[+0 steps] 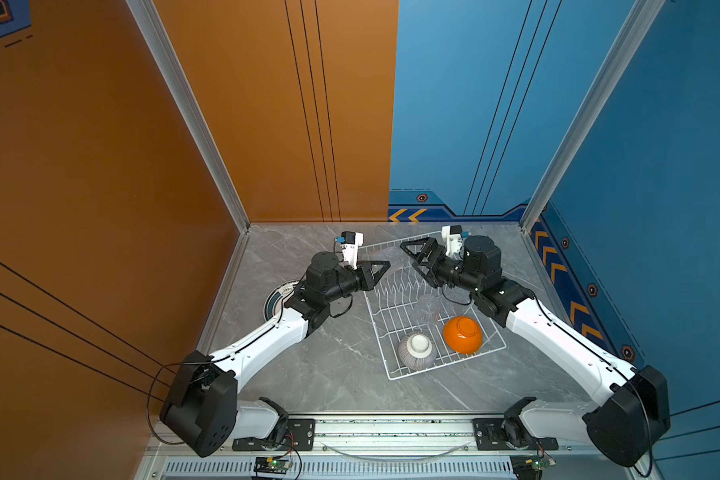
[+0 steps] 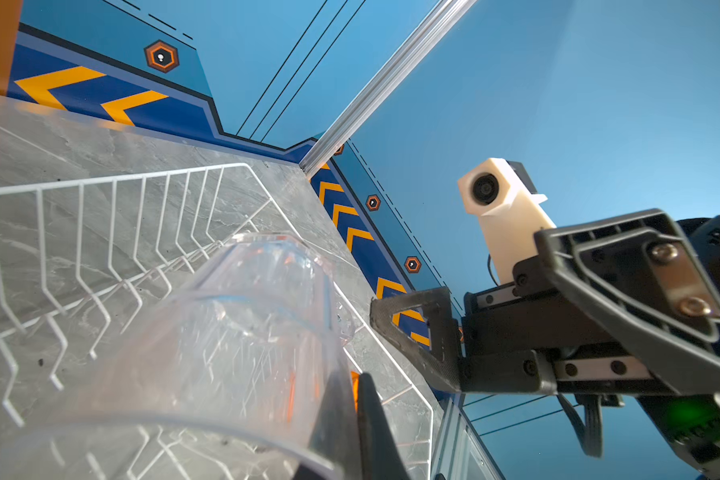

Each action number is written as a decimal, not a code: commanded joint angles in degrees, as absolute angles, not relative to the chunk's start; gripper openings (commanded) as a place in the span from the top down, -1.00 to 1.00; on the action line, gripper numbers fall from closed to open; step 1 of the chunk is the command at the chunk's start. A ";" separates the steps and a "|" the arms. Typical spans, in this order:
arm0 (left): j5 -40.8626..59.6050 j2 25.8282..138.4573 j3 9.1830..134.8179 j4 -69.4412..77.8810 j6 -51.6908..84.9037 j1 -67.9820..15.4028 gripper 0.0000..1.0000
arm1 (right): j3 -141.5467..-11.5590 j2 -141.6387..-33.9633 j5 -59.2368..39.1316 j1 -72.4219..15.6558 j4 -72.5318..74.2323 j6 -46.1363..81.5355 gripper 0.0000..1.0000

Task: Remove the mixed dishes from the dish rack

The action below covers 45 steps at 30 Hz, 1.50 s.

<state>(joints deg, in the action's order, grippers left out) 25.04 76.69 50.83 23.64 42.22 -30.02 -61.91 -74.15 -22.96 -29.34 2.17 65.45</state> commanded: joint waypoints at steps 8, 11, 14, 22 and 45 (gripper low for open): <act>20.41 74.41 51.83 21.01 40.10 -28.76 1.00 | -59.62 -71.68 -22.00 -29.12 2.34 64.52 -0.99; 18.83 74.20 52.15 18.47 39.27 -27.98 1.00 | -59.43 -71.02 -21.21 -28.66 0.23 63.65 -0.99; 17.30 73.67 51.95 16.97 38.81 -26.95 1.00 | -59.03 -69.87 -20.44 -28.26 -1.33 62.70 -0.99; 12.08 71.73 55.23 5.96 34.23 -22.72 1.00 | -59.57 -67.41 -13.25 -27.82 -14.57 53.86 -0.99; -8.61 92.19 77.21 -31.04 20.76 -3.12 1.00 | -64.35 -78.43 -3.71 -29.72 -33.66 33.46 -0.99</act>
